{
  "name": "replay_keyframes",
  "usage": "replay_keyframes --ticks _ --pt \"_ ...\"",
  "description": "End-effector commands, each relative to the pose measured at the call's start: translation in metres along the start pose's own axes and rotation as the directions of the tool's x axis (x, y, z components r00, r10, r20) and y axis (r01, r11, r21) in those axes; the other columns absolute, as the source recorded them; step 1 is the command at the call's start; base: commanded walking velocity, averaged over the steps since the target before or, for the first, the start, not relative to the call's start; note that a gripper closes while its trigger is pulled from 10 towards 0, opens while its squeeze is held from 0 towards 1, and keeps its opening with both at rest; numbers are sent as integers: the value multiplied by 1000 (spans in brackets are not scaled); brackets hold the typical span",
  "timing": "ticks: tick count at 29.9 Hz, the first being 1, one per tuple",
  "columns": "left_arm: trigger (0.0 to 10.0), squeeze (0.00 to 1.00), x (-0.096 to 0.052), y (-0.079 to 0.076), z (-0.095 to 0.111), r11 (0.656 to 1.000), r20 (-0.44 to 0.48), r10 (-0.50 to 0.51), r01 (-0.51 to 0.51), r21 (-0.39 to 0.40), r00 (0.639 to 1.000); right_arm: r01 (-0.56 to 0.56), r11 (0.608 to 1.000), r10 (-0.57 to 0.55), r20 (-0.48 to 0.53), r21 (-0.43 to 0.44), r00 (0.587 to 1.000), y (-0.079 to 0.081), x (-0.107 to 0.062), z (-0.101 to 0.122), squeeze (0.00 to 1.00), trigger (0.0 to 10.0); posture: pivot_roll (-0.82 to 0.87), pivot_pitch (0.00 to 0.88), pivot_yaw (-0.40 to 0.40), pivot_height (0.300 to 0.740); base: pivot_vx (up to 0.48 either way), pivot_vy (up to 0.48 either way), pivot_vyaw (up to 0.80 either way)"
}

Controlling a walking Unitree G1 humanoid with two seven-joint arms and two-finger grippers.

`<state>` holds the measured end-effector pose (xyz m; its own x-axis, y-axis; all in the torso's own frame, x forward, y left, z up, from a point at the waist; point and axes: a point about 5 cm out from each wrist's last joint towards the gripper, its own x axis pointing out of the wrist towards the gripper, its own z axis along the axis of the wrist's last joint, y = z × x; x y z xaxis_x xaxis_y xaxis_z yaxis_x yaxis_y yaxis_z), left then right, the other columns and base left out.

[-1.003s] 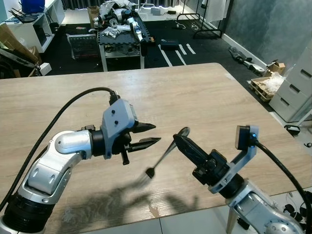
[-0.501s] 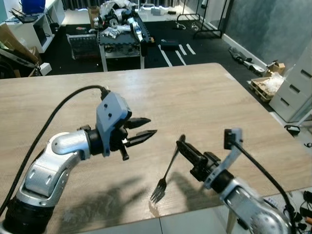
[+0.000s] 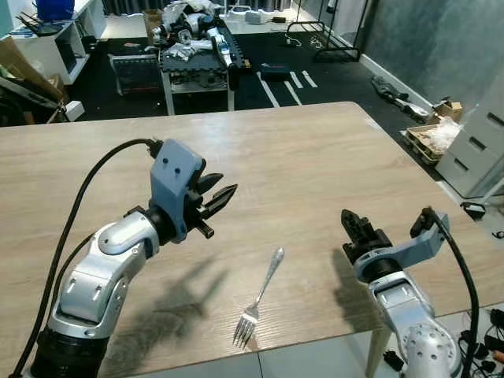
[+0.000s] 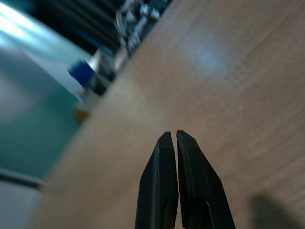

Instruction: Setting the table

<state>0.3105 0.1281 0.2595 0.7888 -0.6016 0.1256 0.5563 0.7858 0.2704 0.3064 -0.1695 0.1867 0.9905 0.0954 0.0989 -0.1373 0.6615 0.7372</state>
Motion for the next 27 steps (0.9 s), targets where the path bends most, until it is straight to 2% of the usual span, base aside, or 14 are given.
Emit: replay_keyframes --ticks 1,2,4,5,6,7,8,9,10,14,17,21,22,27 --pt "10000 0 -2 -2 -13 999 -70 19 -16 44 997 -31 986 24 -42 -162 999 4 -3 -7 0 10000 25 147 61 740 0 0 0" --pt "10000 0 -3 -3 -17 997 -92 24 -17 73 995 -59 968 45 -61 -245 997 8 -4 -9 0 10000 25 147 61 740 0 0 0" --pt "10000 0 -8 -3 -32 975 -165 48 -11 220 985 -158 861 106 -135 -483 985 18 -6 -15 0 10000 26 148 61 740 0 0 0" --pt "10000 0 -10 -4 -37 968 -188 50 -1 251 981 -203 805 129 -169 -558 977 22 -8 -19 0 10000 27 149 62 740 0 0 0" --pt "10000 0 -10 -4 -37 968 -188 50 -1 251 981 -203 805 129 -169 -558 977 22 -8 -19 0 10000 27 149 62 740 0 0 0" --pt "10000 0 -15 -4 -43 961 -213 52 9 277 976 -261 760 162 -216 -595 963 27 -13 -24 0 10000 28 154 63 740 0 0 0" --pt "10000 0 -15 -4 -43 961 -213 52 9 277 976 -261 760 162 -216 -595 963 27 -13 -24 0 10000 28 154 63 740 0 0 0" --pt "10000 0 -19 -4 -47 957 -233 55 15 289 971 -301 737 180 -253 -606 951 30 -17 -28 675 10000 29 154 63 740 0 0 0" --pt "10000 0 -23 -1 -52 951 -252 71 11 308 965 -338 718 196 -289 -608 937 34 -24 -33 1000 10000 30 157 60 740 0 0 0" --pt "10000 0 -36 9 -65 927 -306 127 -3 376 944 -424 680 221 -384 -598 896 39 -40 -46 1000 10000 31 158 60 740 0 0 0" --pt "10000 0 -45 16 -74 889 -348 166 12 457 923 -514 609 214 -498 -605 840 40 -53 -60 1000 10000 31 158 60 740 0 0 0" --pt "10000 0 -46 16 -76 881 -353 172 17 473 920 -529 559 178 -531 -638 828 37 -55 -66 1000 10000 35 158 55 740 0 0 0" --pt "10000 0 -47 15 -77 876 -353 175 19 483 919 -512 522 120 -536 -682 836 32 -54 -75 0 10000 35 158 55 740 0 0 0" --pt "10000 0 -46 12 -79 874 -347 183 10 486 920 -463 508 29 -522 -727 852 27 -51 -90 0 10000 38 149 49 740 0 0 0"
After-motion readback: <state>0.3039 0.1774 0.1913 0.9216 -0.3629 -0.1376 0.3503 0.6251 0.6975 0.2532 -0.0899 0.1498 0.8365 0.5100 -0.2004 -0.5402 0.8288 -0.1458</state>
